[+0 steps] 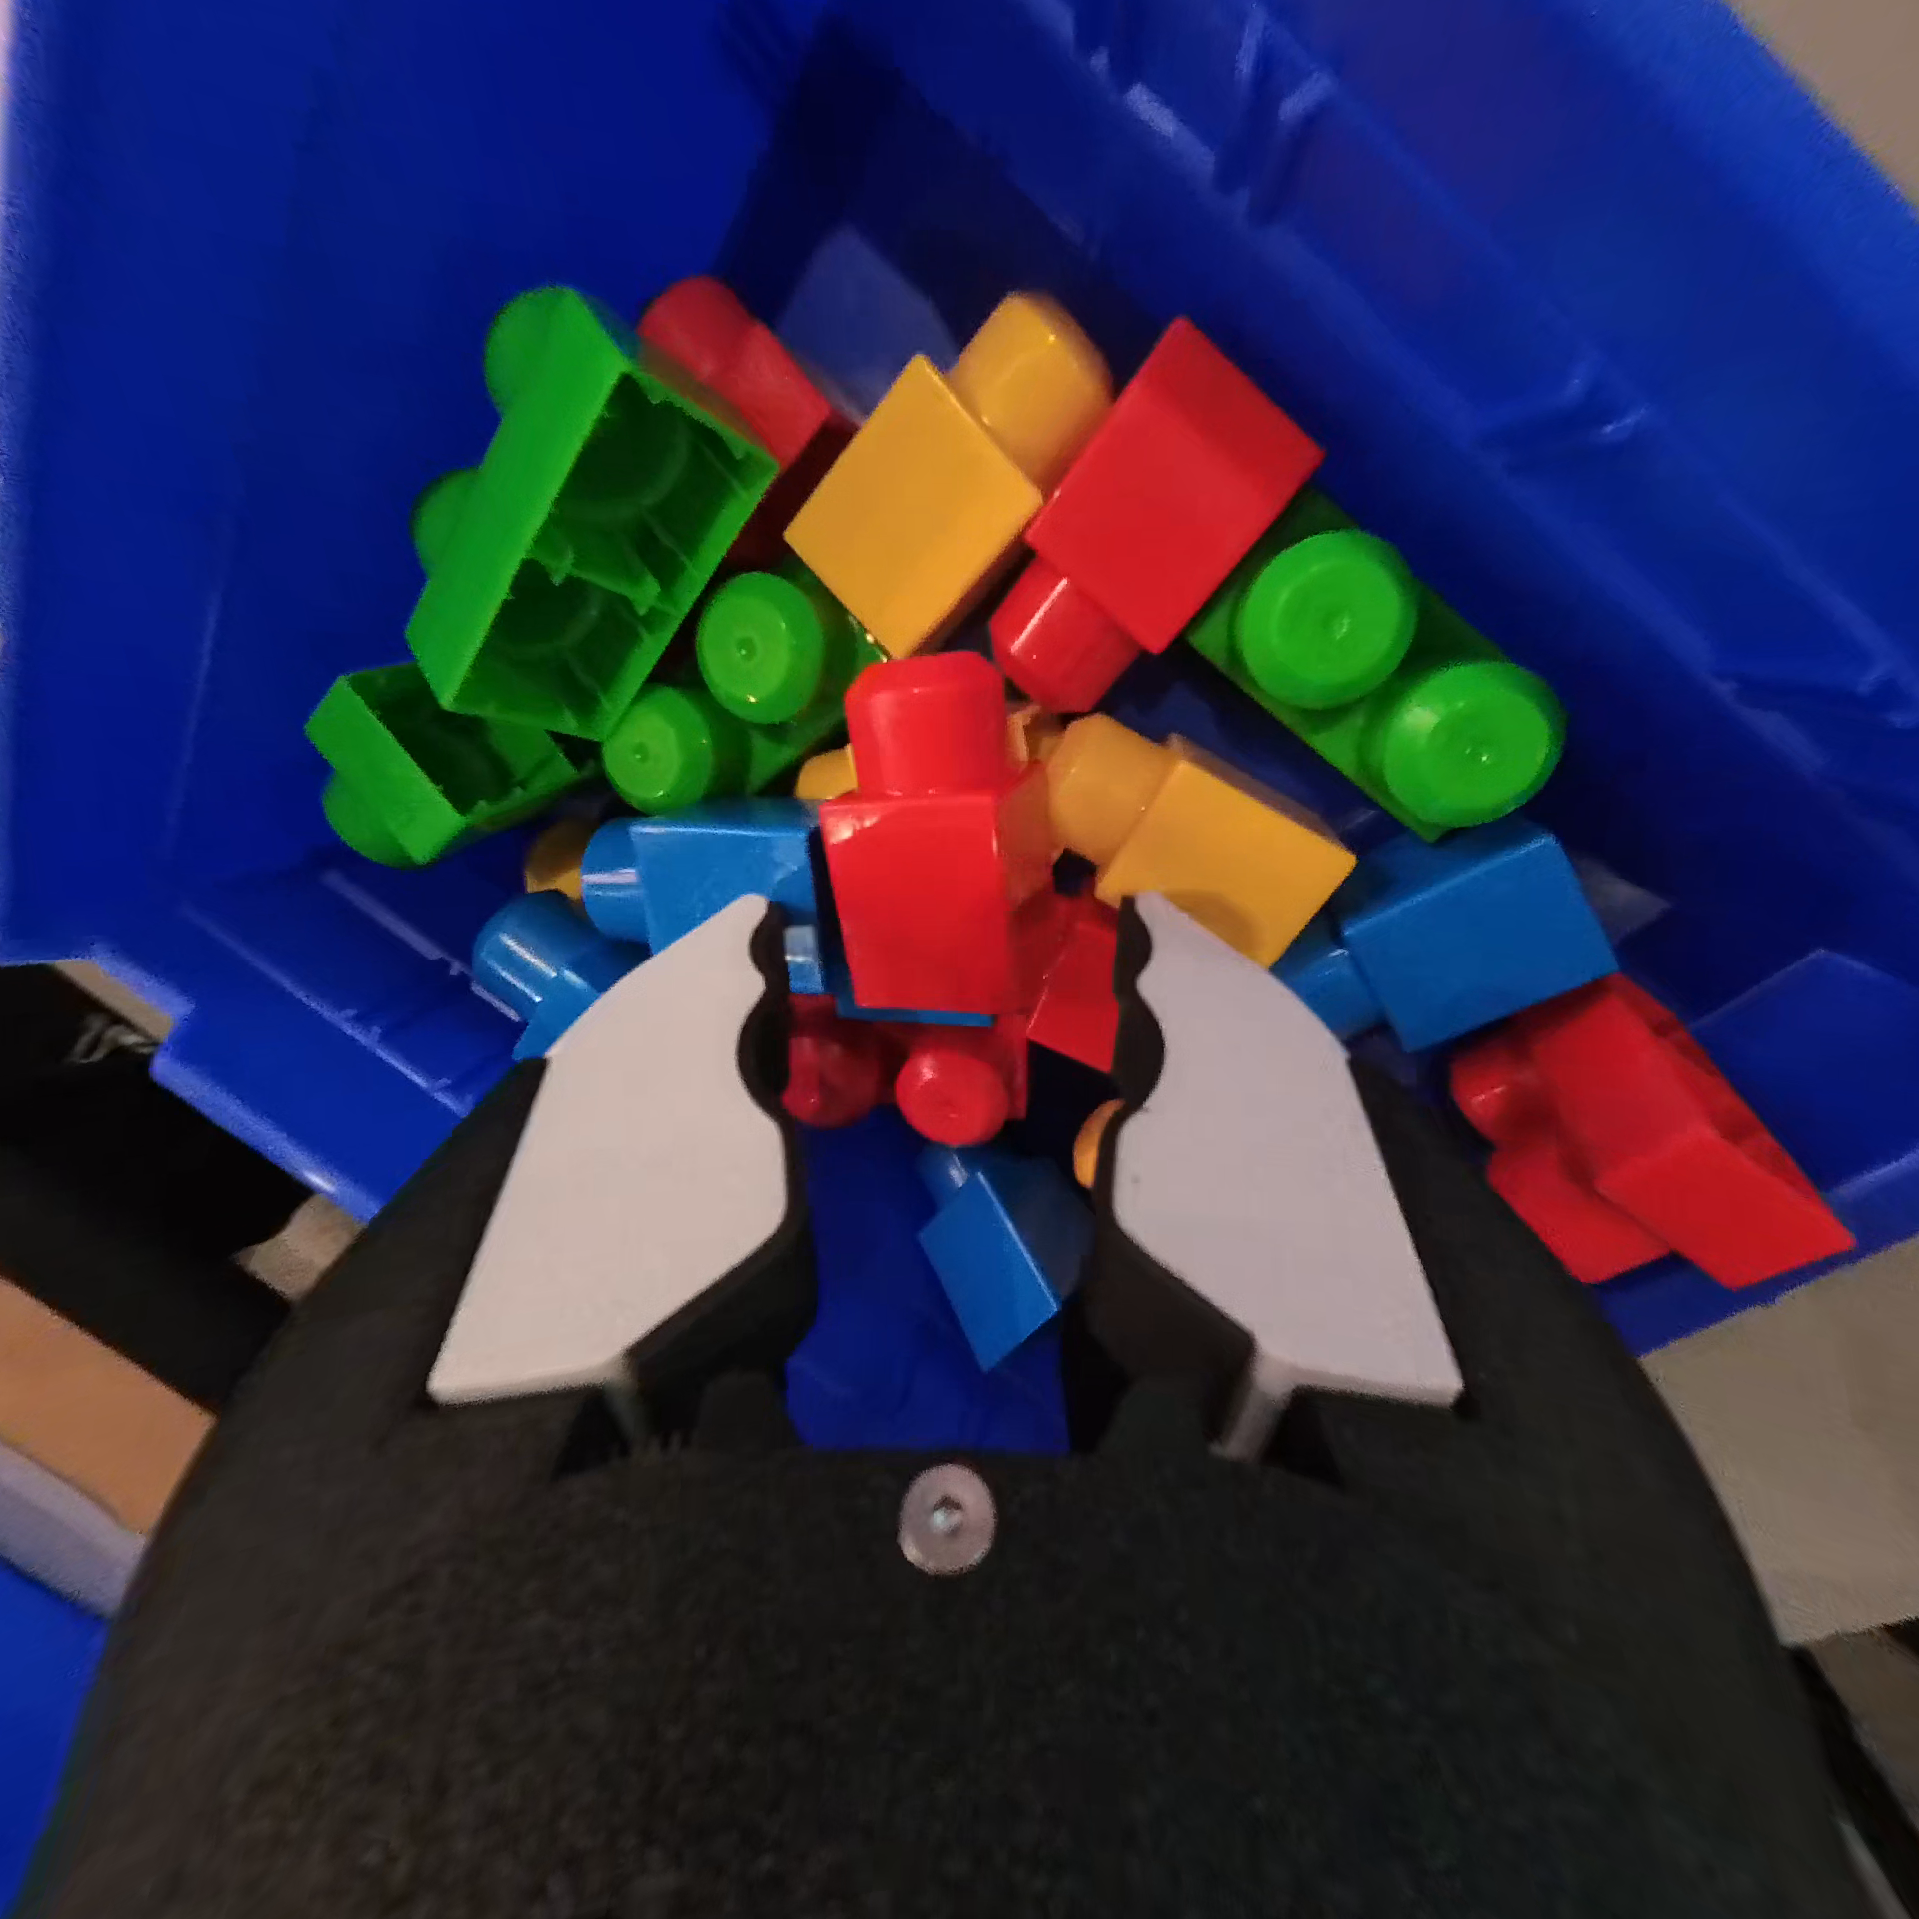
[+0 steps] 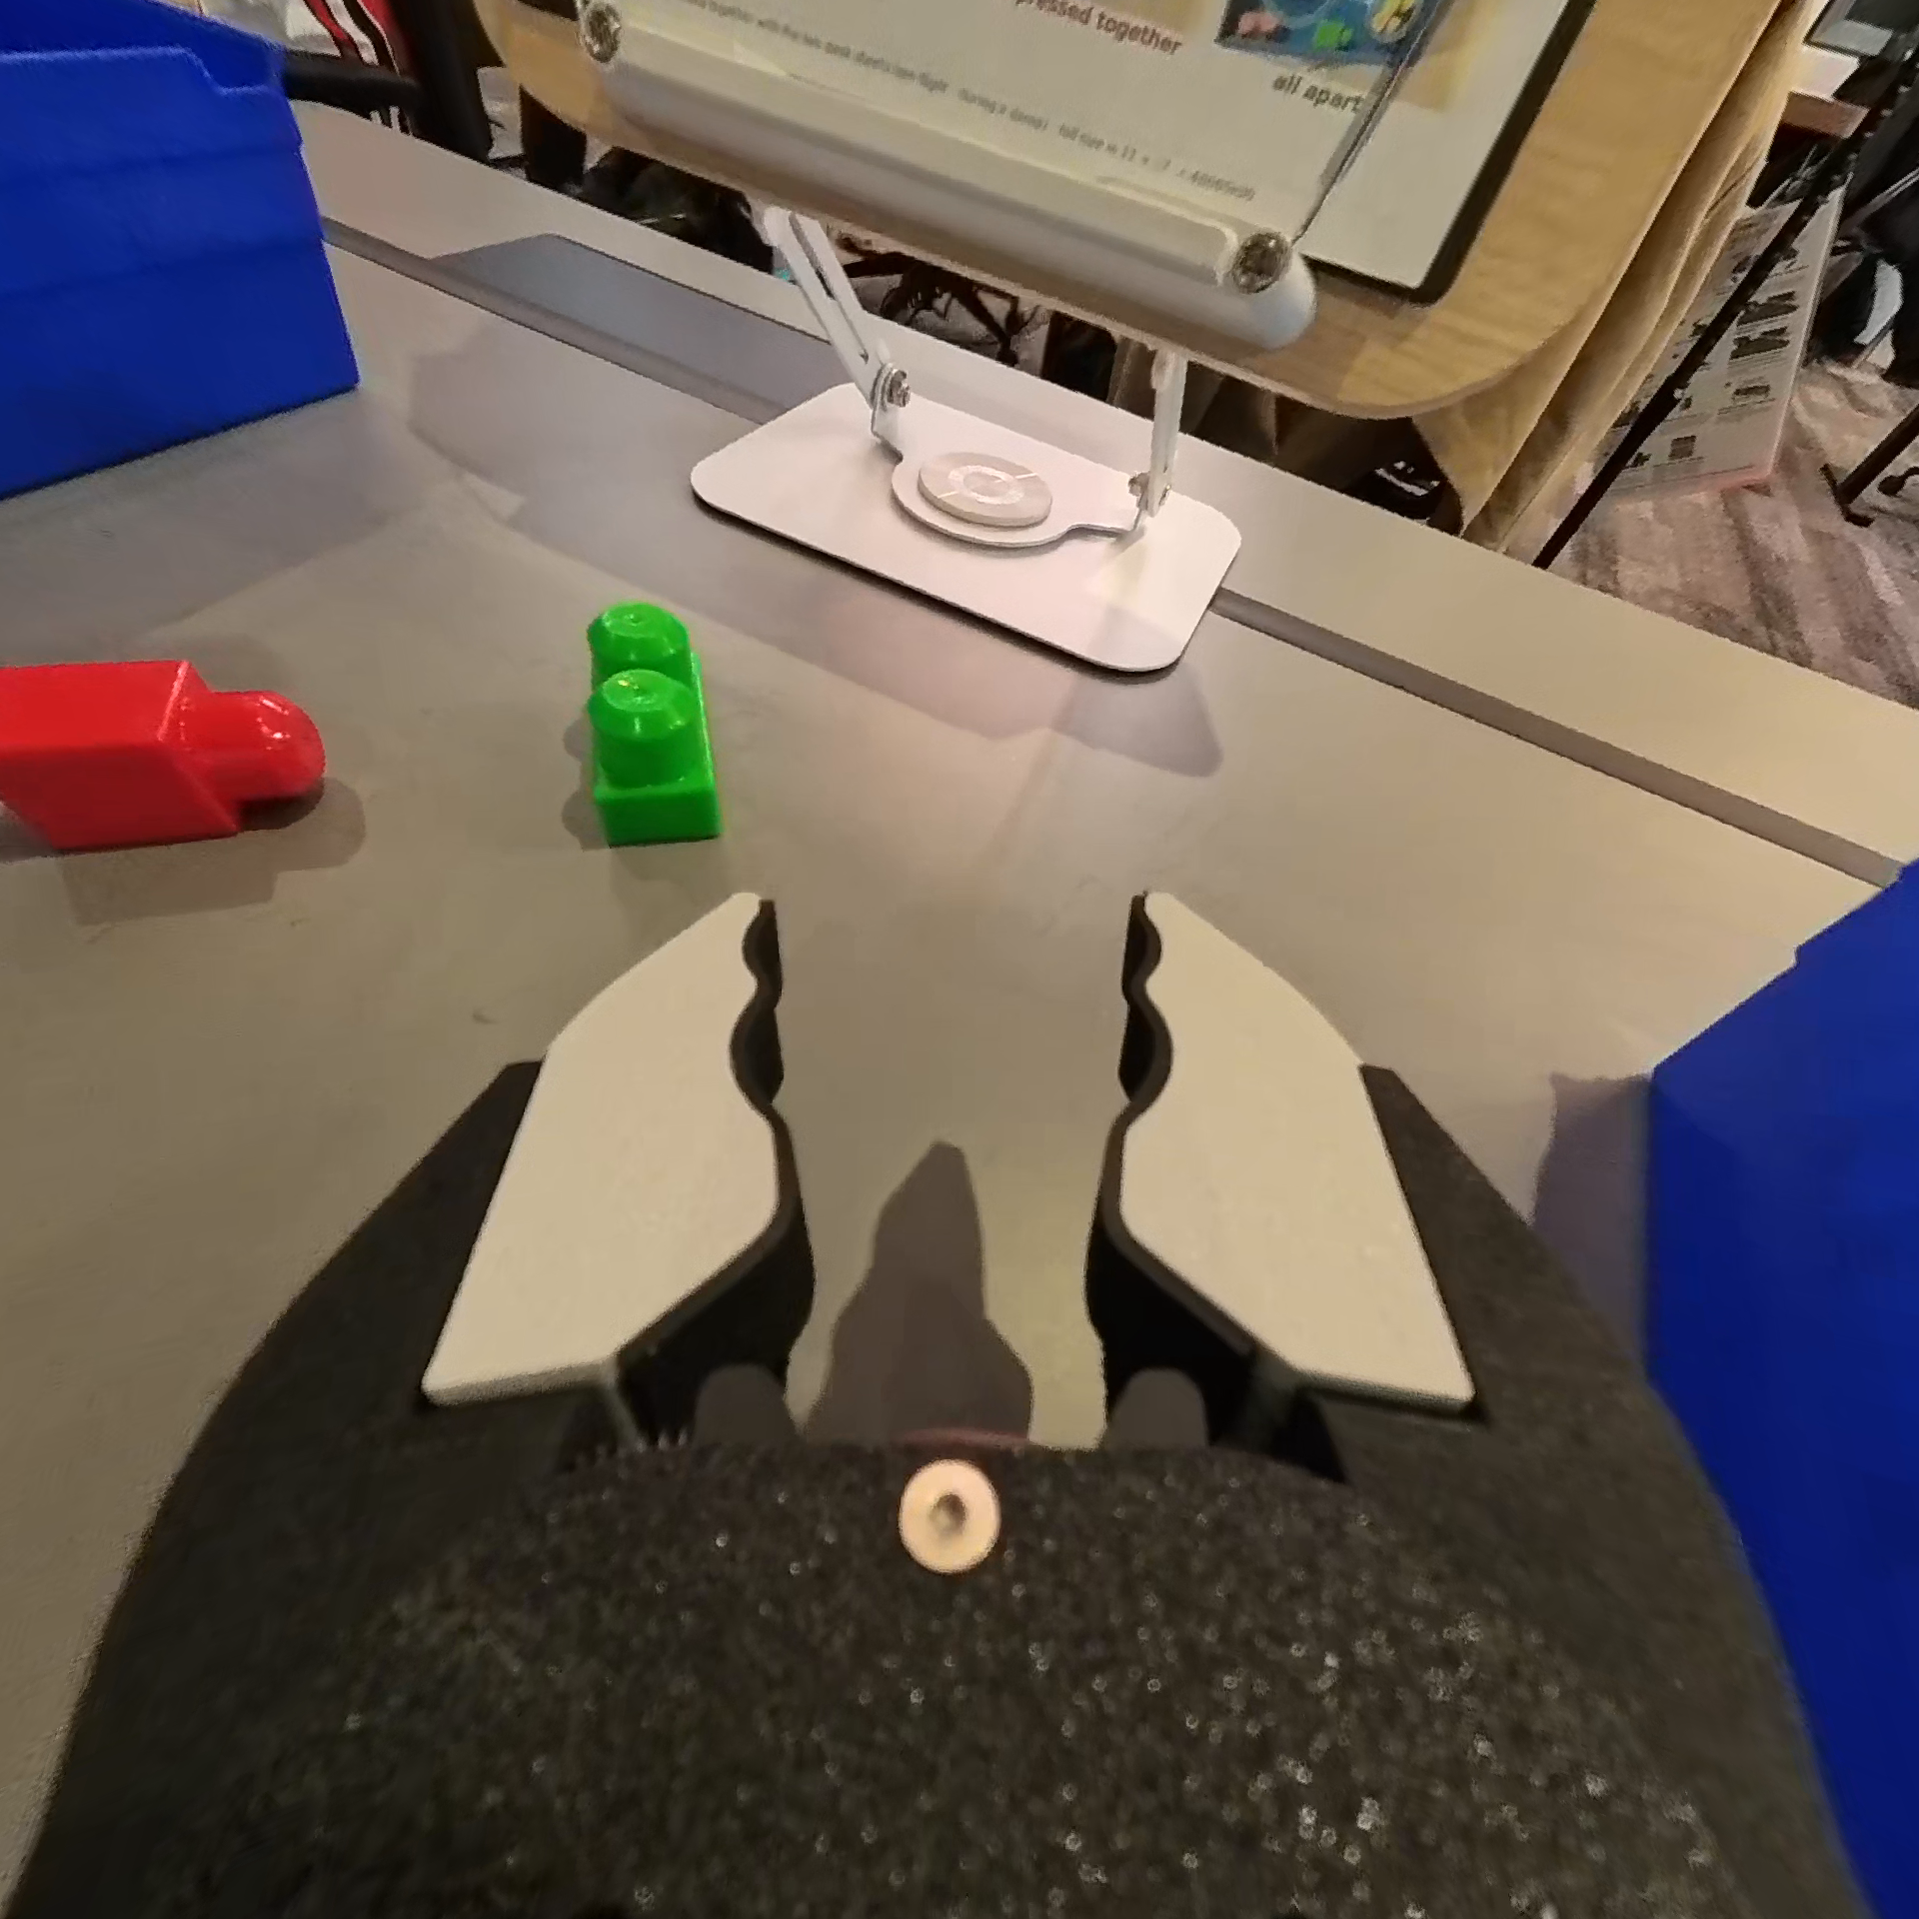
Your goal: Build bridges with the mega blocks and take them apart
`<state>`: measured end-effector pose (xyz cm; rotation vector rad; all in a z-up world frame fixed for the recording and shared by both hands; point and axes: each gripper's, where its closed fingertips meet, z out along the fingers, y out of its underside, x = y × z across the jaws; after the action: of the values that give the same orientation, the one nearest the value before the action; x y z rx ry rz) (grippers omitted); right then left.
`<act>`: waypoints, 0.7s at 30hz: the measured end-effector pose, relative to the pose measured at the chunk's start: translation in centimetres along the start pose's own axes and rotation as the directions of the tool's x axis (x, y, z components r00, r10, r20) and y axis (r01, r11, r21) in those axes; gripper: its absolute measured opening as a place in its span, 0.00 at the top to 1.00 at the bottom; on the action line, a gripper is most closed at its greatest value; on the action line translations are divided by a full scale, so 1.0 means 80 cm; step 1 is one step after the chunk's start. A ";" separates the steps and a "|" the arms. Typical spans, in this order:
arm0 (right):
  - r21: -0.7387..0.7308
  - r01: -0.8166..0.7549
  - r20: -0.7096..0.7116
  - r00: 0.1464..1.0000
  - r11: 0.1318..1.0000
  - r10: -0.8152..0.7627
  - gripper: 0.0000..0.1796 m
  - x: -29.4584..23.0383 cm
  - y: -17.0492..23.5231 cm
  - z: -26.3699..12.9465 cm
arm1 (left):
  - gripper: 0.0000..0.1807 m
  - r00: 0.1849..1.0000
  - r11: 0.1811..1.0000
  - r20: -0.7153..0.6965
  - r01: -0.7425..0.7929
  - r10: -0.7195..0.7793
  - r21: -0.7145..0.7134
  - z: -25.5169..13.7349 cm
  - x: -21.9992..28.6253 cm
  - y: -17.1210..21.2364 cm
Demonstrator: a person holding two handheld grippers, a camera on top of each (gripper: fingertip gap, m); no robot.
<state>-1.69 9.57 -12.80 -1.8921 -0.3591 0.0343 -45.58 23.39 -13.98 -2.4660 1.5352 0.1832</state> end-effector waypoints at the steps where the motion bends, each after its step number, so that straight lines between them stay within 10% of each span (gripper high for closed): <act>1: -0.002 0.006 0.000 1.000 1.000 -0.006 0.65 -0.001 0.000 0.000 | 0.66 1.000 1.000 0.018 -0.010 0.010 -0.007 0.001 0.000 0.001; 8: -0.005 0.001 0.010 1.000 1.000 -0.001 0.65 -0.003 0.000 0.002 | 0.66 0.998 1.000 0.056 -0.010 0.011 -0.010 -0.013 0.006 0.005; 17: -0.011 0.010 0.025 1.000 1.000 -0.010 0.65 -0.010 -0.001 0.004 | 0.64 0.998 0.946 0.002 0.056 -0.060 0.318 -0.158 0.023 -0.024; 21: -0.013 0.014 0.028 1.000 1.000 -0.014 0.65 -0.012 -0.001 0.004 | 0.65 0.998 0.969 0.013 0.051 -0.056 0.241 -0.136 0.025 -0.020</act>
<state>-2.65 9.66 -13.00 -1.9033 -0.3927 0.0494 -43.43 19.55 -3.71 -2.3047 1.3903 0.0112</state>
